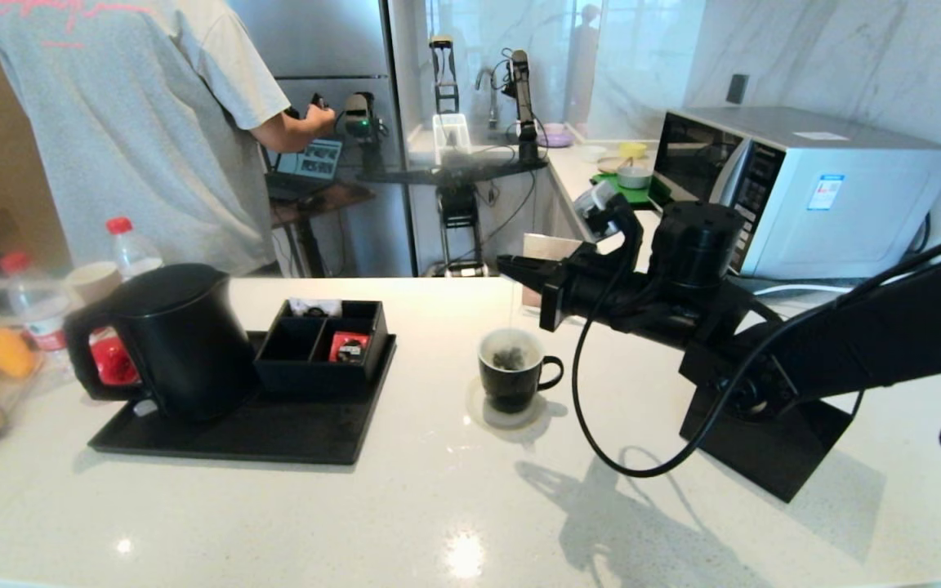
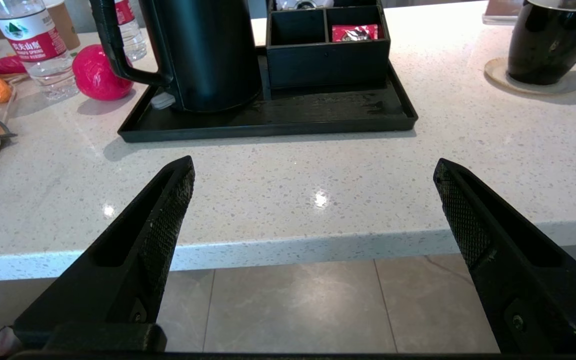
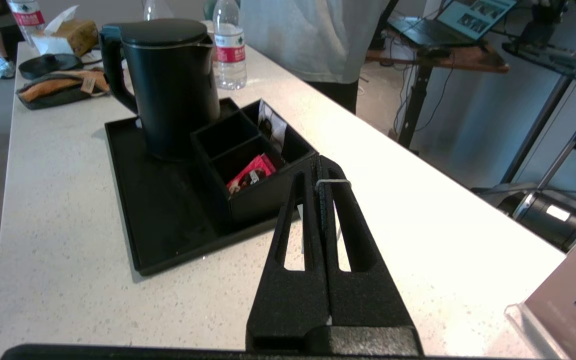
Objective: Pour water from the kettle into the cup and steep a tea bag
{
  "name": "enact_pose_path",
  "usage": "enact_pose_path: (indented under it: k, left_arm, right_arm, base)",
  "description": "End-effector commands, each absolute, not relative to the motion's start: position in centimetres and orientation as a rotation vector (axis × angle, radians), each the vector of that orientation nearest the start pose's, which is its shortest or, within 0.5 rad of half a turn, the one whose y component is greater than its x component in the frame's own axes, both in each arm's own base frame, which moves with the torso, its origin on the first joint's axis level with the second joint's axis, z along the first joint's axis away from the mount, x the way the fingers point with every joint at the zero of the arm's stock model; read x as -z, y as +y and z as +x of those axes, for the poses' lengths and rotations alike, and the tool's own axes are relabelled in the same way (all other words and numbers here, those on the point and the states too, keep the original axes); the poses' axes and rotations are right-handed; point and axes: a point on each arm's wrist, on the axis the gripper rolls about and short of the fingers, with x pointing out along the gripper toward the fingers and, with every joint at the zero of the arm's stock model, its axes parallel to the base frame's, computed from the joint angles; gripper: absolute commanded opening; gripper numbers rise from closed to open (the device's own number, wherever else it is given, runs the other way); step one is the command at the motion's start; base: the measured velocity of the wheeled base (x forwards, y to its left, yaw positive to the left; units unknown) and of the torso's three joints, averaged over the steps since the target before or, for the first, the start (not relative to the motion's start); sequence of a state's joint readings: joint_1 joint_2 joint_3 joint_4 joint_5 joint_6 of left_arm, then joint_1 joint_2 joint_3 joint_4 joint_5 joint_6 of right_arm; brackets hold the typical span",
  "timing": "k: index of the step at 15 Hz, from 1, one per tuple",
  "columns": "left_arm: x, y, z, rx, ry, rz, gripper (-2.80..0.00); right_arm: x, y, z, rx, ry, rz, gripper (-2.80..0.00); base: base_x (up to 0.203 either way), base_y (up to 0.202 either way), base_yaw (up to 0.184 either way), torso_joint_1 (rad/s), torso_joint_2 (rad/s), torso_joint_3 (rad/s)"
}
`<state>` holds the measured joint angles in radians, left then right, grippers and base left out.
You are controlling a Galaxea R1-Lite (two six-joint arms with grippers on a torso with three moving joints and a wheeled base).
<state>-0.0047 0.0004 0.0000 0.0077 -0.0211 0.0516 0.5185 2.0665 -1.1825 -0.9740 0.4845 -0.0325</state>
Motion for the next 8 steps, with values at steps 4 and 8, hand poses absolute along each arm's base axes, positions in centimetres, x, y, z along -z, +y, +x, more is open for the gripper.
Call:
enact_pose_path:
  k: [4, 8]
  left_arm:
    - [-7.5, 0.0, -2.3, 0.026, 0.007, 0.052, 0.0]
    - [-7.5, 0.0, -2.3, 0.026, 0.007, 0.051, 0.0]
  right_arm:
    - [-16.2, 21.2, 34.8, -1.009, -0.067, -0.036, -2.8]
    - [-15.0, 21.3, 34.5, -1.016, -0.046, -0.036, -2.8]
  base:
    - [0.0, 0.0, 0.0, 0.0, 0.0, 0.0]
    - [0.0, 0.0, 0.0, 0.0, 0.0, 0.0]
